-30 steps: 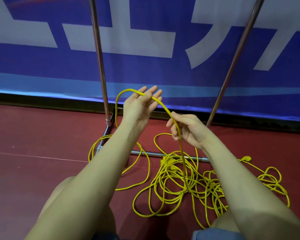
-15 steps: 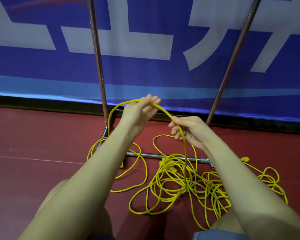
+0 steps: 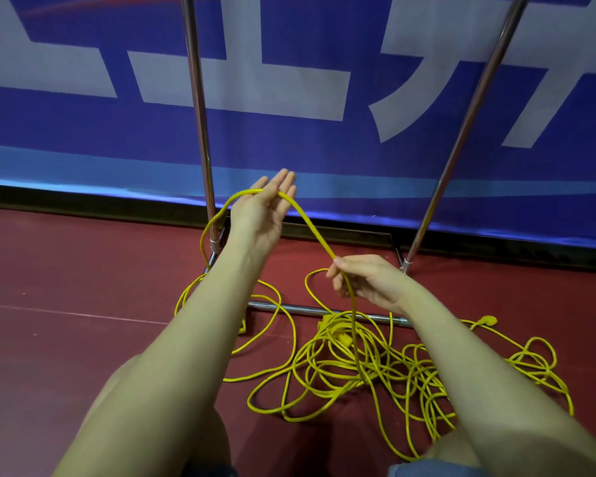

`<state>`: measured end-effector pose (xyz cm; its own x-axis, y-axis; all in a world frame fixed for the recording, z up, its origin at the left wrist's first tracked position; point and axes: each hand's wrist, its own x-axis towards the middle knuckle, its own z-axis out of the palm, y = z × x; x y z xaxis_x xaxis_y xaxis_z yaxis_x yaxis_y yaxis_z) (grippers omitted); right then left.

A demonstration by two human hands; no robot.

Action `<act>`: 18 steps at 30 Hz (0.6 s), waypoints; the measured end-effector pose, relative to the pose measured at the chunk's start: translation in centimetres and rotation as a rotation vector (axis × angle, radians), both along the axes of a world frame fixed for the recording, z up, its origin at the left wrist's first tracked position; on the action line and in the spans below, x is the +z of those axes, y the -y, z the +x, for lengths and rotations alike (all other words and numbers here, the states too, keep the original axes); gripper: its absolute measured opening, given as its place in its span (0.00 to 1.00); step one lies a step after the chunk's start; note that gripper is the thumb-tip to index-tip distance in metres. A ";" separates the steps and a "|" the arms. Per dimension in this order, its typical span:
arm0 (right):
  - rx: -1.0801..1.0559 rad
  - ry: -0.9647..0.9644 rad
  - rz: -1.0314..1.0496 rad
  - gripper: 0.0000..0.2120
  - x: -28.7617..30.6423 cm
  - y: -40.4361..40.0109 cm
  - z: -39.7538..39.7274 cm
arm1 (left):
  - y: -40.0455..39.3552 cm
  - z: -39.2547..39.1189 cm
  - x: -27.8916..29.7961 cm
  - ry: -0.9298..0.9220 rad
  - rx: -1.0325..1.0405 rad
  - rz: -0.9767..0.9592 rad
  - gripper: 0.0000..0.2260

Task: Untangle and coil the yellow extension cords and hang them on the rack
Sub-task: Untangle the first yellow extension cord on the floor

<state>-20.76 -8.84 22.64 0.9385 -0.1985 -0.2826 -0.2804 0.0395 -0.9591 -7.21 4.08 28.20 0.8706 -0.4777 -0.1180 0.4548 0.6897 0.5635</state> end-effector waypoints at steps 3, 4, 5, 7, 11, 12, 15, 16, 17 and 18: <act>-0.051 -0.003 -0.013 0.12 0.1 0.1 0.0 | 0.3 0.2 -1.2 -0.073 -0.021 0.035 0.14; -0.064 -0.006 -0.011 0.12 0.2 0.1 0.0 | 0.4 0.0 -1.3 -0.053 -0.076 0.097 0.09; -0.075 -0.006 -0.011 0.12 0.4 0.3 0.0 | 0.5 -0.4 -1.3 -0.013 -0.145 0.178 0.06; -0.074 0.002 -0.018 0.12 0.8 0.3 0.1 | 0.8 -1.5 -1.4 0.066 -0.248 0.282 0.03; -0.041 0.047 0.007 0.11 2.2 -0.1 0.4 | 1.1 -2.9 -1.3 0.133 -0.250 0.243 0.11; -0.039 0.070 0.016 0.11 2.5 -0.2 0.5 | 1.1 -3.0 -1.0 0.131 -0.243 0.205 0.11; -0.007 0.154 0.080 0.12 3.0 -0.1 0.7 | 1.0 -3.1 0.2 0.127 -0.219 0.103 0.12; 0.011 0.169 0.114 0.13 2.9 0.0 0.7 | 0.9 -3.2 0.6 0.125 -0.207 0.083 0.12; 0.026 0.162 0.134 0.14 2.7 0.1 0.6 | 0.9 -3.2 1.2 0.113 -0.193 0.054 0.13; 0.037 0.132 0.136 0.16 2.4 0.1 0.4 | 0.8 -3.0 1.7 0.089 -0.173 0.008 0.14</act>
